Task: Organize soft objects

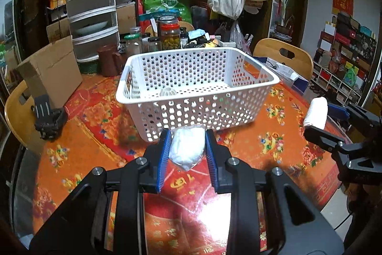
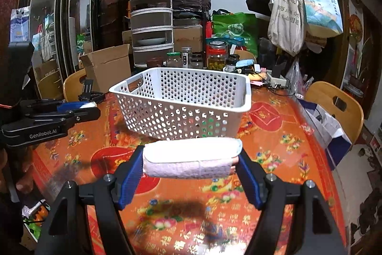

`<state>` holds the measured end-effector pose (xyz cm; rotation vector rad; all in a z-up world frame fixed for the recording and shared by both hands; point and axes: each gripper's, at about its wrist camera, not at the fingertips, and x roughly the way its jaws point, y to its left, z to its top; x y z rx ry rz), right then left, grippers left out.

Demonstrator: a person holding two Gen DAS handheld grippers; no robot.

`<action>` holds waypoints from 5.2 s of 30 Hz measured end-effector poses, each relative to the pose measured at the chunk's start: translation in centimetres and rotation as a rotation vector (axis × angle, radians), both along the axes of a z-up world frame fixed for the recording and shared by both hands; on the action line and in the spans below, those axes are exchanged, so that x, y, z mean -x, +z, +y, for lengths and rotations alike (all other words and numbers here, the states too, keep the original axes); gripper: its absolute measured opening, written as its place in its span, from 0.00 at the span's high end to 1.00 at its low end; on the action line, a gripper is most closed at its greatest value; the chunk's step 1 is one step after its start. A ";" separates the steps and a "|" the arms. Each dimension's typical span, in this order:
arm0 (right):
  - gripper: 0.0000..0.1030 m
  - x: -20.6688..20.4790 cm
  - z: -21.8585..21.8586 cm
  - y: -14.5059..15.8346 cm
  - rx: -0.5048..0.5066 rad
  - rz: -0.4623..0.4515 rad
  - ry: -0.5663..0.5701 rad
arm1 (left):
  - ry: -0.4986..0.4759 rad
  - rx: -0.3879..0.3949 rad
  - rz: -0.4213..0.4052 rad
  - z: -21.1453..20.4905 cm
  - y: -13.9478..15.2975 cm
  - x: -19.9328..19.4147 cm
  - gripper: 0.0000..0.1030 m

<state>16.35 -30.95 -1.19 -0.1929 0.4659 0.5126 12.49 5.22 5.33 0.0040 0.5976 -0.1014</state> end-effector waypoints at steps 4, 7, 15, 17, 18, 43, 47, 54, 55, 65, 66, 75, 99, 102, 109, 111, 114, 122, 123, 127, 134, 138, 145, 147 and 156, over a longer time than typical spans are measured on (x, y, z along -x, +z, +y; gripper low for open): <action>0.29 -0.8 0.5 1.0 0.011 -0.005 -0.002 | 0.005 -0.004 -0.003 0.5 1.6 -1.1 0.74; 0.29 -1.4 0.9 1.9 0.020 -0.013 -0.004 | 0.007 -0.006 -0.001 0.8 2.6 -2.2 0.74; 0.29 -3.9 2.0 4.2 0.040 -0.021 -0.011 | 0.005 -0.032 0.028 0.5 4.6 -6.4 0.74; 0.29 -4.9 2.4 4.8 0.049 -0.022 -0.016 | 0.009 -0.038 0.039 0.6 4.8 -7.7 0.74; 0.29 -5.2 2.6 5.1 0.050 -0.019 -0.016 | 0.005 -0.037 0.047 0.6 5.0 -8.4 0.74; 0.29 -22.5 9.2 3.1 0.143 0.303 -0.062 | 0.075 0.015 0.369 2.5 -0.2 -25.9 0.74; 0.29 -23.6 9.6 1.9 0.155 0.329 -0.071 | 0.080 0.029 0.389 2.6 -1.3 -26.8 0.74; 0.01 -24.0 9.3 2.7 0.110 0.273 -0.083 | 0.028 0.145 0.365 3.2 -1.5 -26.8 0.20; 0.00 -23.9 9.0 3.1 0.099 0.264 -0.081 | 0.045 0.140 0.340 3.5 -1.2 -26.4 0.09; 0.00 -19.9 5.5 5.0 0.037 0.219 -0.078 | 0.050 0.144 0.196 5.1 1.4 -20.7 0.00; 0.00 -19.1 4.7 5.0 0.026 0.216 -0.085 | 0.058 0.122 0.180 5.0 1.7 -19.5 0.00; 0.00 -11.4 -1.8 3.9 -0.098 0.171 -0.179 | 0.074 0.034 0.049 4.5 3.0 -9.5 0.00; 0.00 4.7 -1.4 6.3 -0.072 0.054 -0.121 | 0.079 0.038 0.013 -1.6 5.8 7.4 0.00; 0.00 4.2 -0.9 6.0 -0.070 0.063 -0.109 | 0.102 0.030 0.018 -1.1 5.8 6.2 0.00; 0.00 3.9 -0.7 5.7 -0.072 0.072 -0.101 | 0.112 0.033 0.037 -0.5 5.4 4.4 0.00; 0.00 3.8 -0.7 5.7 -0.078 0.073 -0.099 | 0.111 0.031 0.040 -0.6 5.3 4.3 0.00; 0.00 3.8 -0.7 5.6 -0.079 0.075 -0.102 | 0.110 0.035 0.044 -0.4 5.1 4.2 0.00; 0.00 3.9 -0.6 5.7 -0.081 0.075 -0.094 | 0.112 0.047 0.050 0.1 4.8 4.0 0.00; 0.00 3.9 -0.6 5.7 -0.080 0.075 -0.093 | 0.112 0.045 0.050 0.0 4.8 4.0 0.00; 0.00 4.0 -0.5 5.7 -0.080 0.076 -0.090 | 0.106 0.043 0.045 0.0 4.7 4.1 0.00; 0.00 4.1 -0.6 5.7 -0.082 0.074 -0.089 | 0.104 0.045 0.040 0.0 4.7 4.3 0.00; 0.00 4.2 -0.7 5.7 -0.084 0.075 -0.089 | 0.103 0.044 0.042 0.0 4.7 4.3 0.00; 0.00 4.2 -0.7 5.7 -0.080 0.075 -0.087 | 0.103 0.042 0.053 0.0 4.3 4.1 0.00; 0.00 4.3 -0.8 5.7 -0.079 0.076 -0.088 | 0.100 0.043 0.056 0.0 4.2 4.0 0.00; 0.00 4.2 -0.7 5.7 -0.079 0.076 -0.087 | 0.100 0.042 0.056 -0.1 4.2 3.9 0.00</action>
